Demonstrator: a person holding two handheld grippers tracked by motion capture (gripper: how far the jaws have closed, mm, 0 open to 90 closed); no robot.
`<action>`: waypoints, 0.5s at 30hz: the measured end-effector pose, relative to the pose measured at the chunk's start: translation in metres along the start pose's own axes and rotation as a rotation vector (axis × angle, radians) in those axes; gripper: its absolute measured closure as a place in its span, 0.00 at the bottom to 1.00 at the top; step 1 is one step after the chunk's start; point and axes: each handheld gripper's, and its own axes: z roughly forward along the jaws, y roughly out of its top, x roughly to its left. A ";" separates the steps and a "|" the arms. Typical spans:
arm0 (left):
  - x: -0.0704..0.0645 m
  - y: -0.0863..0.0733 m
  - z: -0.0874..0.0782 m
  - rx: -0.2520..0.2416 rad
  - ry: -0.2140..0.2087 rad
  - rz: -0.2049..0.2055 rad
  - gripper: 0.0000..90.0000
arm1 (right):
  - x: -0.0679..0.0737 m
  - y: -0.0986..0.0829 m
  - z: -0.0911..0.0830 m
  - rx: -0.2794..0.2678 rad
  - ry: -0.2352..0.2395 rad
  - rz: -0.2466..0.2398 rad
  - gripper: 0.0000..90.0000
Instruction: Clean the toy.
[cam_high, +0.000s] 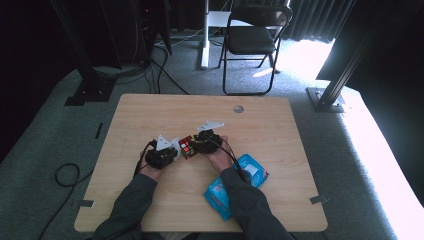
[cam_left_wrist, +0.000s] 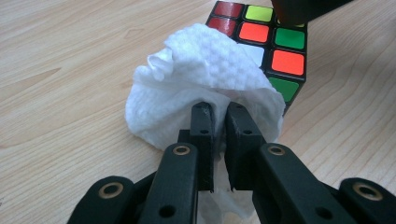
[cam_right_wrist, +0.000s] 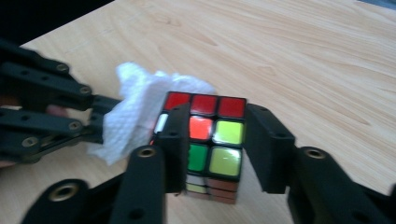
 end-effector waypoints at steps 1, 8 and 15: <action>0.000 0.000 0.000 0.001 0.000 0.001 0.92 | -0.001 0.000 0.000 0.003 -0.006 0.013 0.73; 0.000 0.001 0.000 -0.001 -0.001 0.004 0.92 | -0.007 -0.001 0.005 0.034 -0.011 0.073 0.74; -0.003 0.002 0.002 -0.001 -0.006 0.008 0.92 | -0.010 0.000 0.006 0.047 0.006 0.112 0.75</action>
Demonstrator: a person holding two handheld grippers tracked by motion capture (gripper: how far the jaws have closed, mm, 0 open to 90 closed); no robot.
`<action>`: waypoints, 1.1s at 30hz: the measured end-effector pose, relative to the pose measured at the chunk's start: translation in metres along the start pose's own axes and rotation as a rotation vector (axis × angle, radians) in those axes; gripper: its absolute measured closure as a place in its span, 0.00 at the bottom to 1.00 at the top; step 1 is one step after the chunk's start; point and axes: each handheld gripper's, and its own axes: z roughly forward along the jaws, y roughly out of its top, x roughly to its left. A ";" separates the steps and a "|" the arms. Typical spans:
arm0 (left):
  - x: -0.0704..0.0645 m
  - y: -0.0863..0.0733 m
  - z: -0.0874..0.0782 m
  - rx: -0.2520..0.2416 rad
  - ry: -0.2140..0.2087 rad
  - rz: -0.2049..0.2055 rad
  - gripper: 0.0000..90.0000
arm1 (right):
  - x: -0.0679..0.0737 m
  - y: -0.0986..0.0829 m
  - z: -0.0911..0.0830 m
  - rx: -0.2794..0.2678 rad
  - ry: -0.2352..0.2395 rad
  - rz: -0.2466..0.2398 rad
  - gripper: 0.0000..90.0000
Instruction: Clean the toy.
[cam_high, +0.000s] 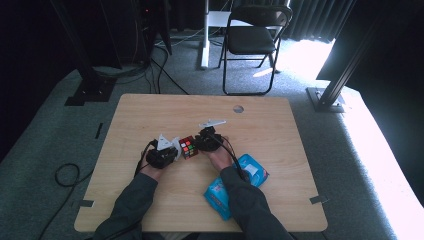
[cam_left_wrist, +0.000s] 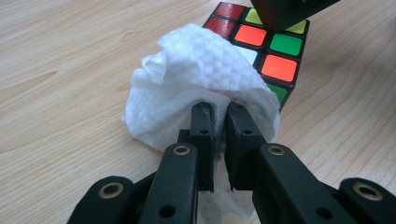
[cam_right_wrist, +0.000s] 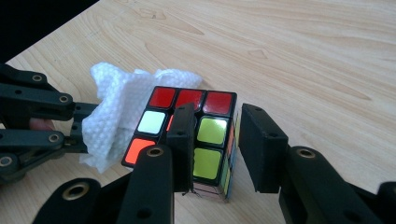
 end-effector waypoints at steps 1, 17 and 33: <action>-0.001 0.001 0.000 -0.001 -0.001 -0.001 0.92 | -0.001 0.000 0.000 0.004 0.007 0.015 0.75; -0.005 0.009 0.000 -0.019 -0.003 0.008 0.92 | -0.013 -0.001 0.000 0.016 0.065 0.161 0.78; -0.007 0.010 0.001 -0.018 -0.009 0.014 0.92 | -0.027 0.000 -0.008 0.028 0.056 0.260 0.80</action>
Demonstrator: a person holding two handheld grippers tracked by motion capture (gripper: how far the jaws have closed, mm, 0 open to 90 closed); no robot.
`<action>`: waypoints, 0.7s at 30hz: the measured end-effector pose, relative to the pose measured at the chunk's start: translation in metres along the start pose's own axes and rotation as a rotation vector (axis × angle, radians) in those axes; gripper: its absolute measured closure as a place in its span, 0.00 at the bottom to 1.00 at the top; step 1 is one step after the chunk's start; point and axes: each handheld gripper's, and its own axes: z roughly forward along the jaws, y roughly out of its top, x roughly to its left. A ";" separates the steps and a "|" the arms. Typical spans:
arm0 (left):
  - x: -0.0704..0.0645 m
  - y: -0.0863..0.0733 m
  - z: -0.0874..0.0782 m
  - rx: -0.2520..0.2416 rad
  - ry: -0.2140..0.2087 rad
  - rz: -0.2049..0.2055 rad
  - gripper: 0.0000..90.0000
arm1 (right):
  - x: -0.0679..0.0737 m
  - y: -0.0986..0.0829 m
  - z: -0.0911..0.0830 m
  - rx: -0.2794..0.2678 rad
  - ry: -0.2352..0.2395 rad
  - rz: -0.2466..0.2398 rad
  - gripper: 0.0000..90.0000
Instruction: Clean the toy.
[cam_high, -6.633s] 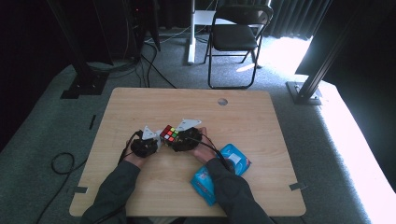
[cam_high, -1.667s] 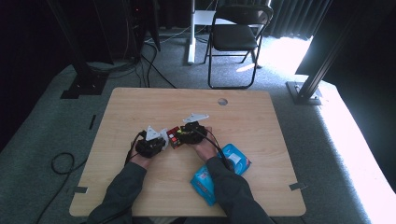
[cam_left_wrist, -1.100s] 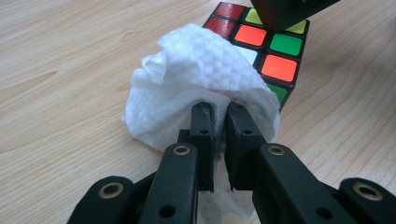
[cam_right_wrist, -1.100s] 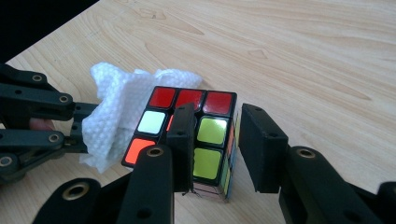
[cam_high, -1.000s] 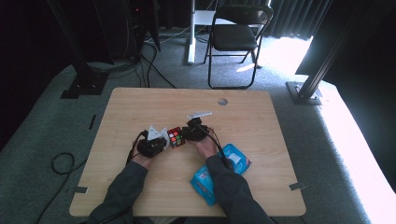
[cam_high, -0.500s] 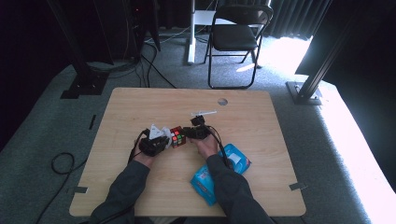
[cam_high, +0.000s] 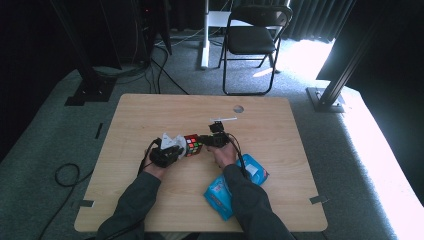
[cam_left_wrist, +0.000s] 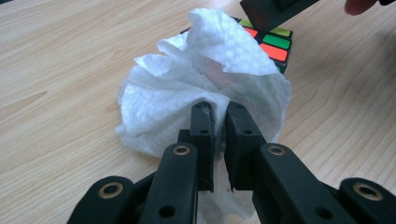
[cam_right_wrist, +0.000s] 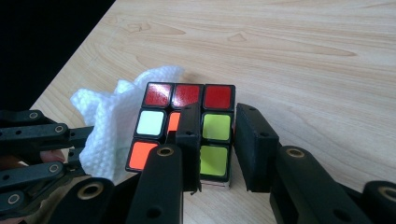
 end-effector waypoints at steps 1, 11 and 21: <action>0.000 0.000 0.000 0.001 -0.001 0.000 0.92 | 0.000 0.000 0.000 0.000 -0.003 0.000 0.80; 0.000 -0.002 0.002 0.010 -0.004 -0.001 0.92 | -0.003 0.000 -0.005 0.026 -0.109 -0.013 0.93; 0.003 -0.003 0.001 0.009 0.009 -0.013 0.92 | 0.011 -0.003 -0.009 -0.022 -0.033 -0.164 0.49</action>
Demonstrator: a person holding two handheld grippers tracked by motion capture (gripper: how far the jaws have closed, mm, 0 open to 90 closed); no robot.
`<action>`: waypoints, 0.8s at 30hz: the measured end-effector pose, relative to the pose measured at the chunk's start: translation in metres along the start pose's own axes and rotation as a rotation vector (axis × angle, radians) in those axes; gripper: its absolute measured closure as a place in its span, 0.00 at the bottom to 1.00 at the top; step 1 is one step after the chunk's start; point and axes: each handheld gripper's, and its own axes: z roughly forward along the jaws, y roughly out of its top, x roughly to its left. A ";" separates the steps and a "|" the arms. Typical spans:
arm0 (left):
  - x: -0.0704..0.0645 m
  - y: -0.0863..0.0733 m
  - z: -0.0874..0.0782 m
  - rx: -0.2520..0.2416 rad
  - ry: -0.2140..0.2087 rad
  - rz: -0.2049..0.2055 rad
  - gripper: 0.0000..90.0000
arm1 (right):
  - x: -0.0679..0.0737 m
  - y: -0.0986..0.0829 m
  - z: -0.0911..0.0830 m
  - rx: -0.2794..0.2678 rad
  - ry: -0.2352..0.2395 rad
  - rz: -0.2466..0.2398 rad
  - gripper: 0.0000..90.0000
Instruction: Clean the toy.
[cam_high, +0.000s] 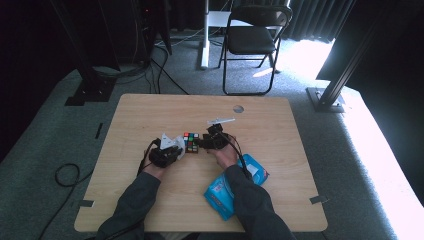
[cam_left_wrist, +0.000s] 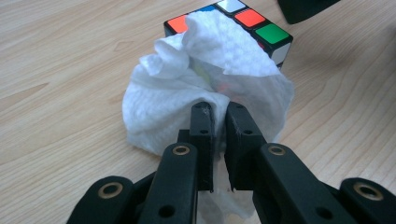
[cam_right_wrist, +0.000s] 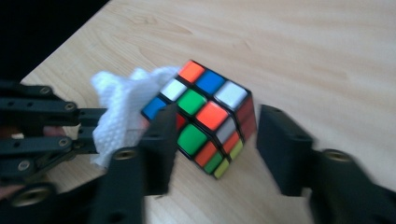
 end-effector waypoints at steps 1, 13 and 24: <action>0.000 0.000 0.000 -0.002 0.001 -0.001 0.92 | 0.002 0.000 0.000 -0.006 0.007 -0.032 0.44; 0.003 0.001 -0.004 -0.011 0.007 -0.002 0.92 | -0.001 0.005 0.015 0.015 0.020 -0.184 0.27; 0.007 0.002 -0.008 -0.013 0.015 -0.005 0.92 | 0.003 0.008 0.024 0.032 0.026 -0.359 0.24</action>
